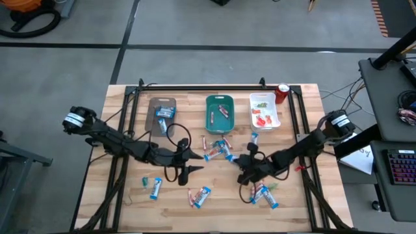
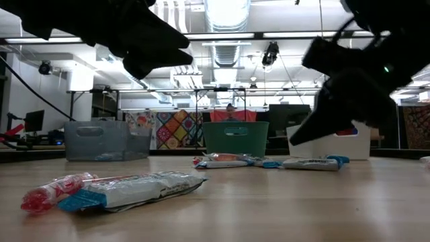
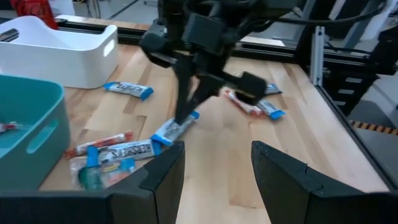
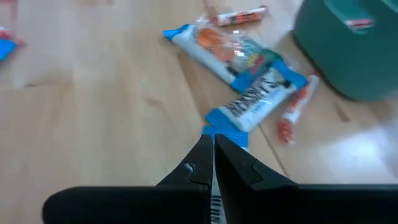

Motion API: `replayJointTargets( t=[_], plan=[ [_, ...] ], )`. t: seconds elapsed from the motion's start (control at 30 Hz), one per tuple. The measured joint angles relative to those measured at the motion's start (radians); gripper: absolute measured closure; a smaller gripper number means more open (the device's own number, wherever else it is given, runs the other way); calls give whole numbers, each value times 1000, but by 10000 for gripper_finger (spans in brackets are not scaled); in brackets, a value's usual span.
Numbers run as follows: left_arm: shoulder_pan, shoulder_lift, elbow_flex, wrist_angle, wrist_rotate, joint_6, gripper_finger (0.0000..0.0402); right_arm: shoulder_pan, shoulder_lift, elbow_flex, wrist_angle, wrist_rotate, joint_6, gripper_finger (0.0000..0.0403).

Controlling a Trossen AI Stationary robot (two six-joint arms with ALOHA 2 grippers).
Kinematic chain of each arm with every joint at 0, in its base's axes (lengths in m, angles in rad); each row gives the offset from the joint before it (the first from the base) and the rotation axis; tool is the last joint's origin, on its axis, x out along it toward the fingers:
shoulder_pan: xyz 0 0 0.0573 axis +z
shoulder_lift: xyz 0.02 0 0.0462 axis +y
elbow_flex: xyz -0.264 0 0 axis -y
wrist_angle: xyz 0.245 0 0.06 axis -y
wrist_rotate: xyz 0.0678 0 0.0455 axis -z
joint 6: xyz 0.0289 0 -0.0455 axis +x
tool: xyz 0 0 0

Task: Sort candy
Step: Put the white chocolate into the black bin

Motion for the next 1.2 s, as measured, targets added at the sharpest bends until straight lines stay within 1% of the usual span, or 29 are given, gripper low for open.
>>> replayJointTargets(
  t=[0.2, 0.3, 0.4, 0.47, 0.57, 0.63, 0.83, 0.93, 1.07, 1.2],
  plan=[
    [-33, -1, 0, 22, 0, -28, 232, 7, -11, -108, 139, 8, 31, 394],
    [-45, -1, 0, 27, 0, -37, 232, 7, -13, -111, 172, 8, 29, 393],
    [-47, -1, 0, 29, 0, -49, 232, 5, -13, -94, 170, 8, -5, 383],
    [-46, -1, 0, 33, -3, -52, 232, 1, -13, -83, 171, 8, -28, 369],
    [-46, -1, 0, 37, -7, -57, 232, -13, -13, -79, 154, -4, -27, 338],
    [-47, -1, 0, 37, -7, -67, 232, -18, -12, -81, 127, -22, -14, 311],
    [-49, -1, 0, 37, -8, -75, 232, -17, -12, -88, 85, -27, 40, 225],
    [-49, -1, 0, 37, -9, -75, 232, -17, -12, -90, 61, -53, 53, 193],
    [-49, -1, 0, 37, -9, -75, 232, -20, 6, -101, 48, -72, 73, 178],
    [-49, -1, 0, 46, -9, -75, 232, -18, 49, -101, 64, -71, 108, 188]
  ],
)
